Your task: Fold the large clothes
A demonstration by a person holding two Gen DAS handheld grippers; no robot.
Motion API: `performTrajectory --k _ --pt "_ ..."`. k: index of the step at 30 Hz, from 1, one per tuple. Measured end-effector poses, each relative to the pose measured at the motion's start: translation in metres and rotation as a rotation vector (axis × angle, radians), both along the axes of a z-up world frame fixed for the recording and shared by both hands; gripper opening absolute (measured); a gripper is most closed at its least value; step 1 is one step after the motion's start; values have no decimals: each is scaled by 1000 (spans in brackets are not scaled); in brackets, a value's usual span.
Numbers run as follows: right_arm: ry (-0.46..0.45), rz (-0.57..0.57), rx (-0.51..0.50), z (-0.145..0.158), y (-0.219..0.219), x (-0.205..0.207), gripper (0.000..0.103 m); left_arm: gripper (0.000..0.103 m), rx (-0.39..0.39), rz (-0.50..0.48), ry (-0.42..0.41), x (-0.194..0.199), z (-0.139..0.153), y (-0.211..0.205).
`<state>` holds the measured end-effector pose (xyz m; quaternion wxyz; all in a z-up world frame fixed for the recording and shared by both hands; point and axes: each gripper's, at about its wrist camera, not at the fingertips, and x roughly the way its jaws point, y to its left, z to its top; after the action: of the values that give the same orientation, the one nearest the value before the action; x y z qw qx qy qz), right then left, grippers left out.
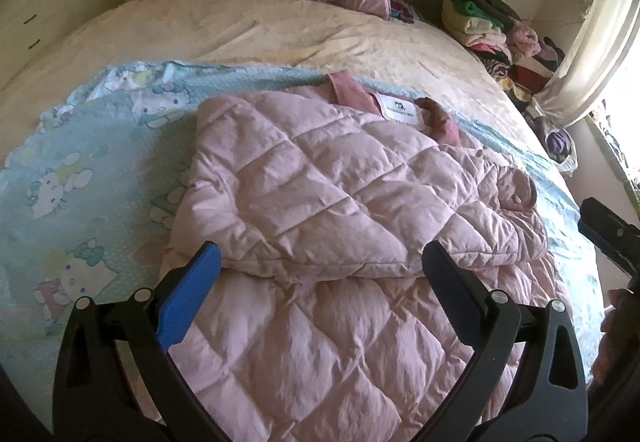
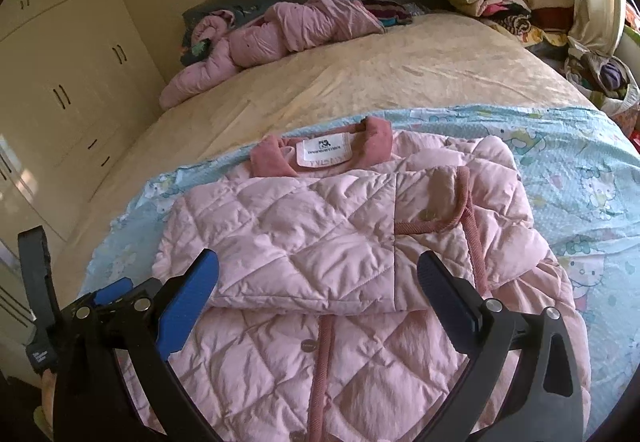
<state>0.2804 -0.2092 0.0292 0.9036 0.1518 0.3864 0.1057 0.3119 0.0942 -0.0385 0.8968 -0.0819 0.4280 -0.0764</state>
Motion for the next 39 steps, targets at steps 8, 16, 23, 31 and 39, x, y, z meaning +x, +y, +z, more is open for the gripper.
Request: performTrajectory --k 8,16,23,31,39 --pt "-54 16 27 22 -7 -26 99 94 32 11 -70 -29 22 6" --pt "-106 34 27 38 -9 -57 99 94 46 33 -114 -68 36 10" --pt "-145 51 35 55 -17 -84 99 94 70 29 -133 -97 48 4" --pt "-175 67 40 71 -31 -115 99 94 73 41 -148 -123 62 3" --pt "-211 50 66 83 -51 -144 99 94 106 52 -174 -150 76 2"
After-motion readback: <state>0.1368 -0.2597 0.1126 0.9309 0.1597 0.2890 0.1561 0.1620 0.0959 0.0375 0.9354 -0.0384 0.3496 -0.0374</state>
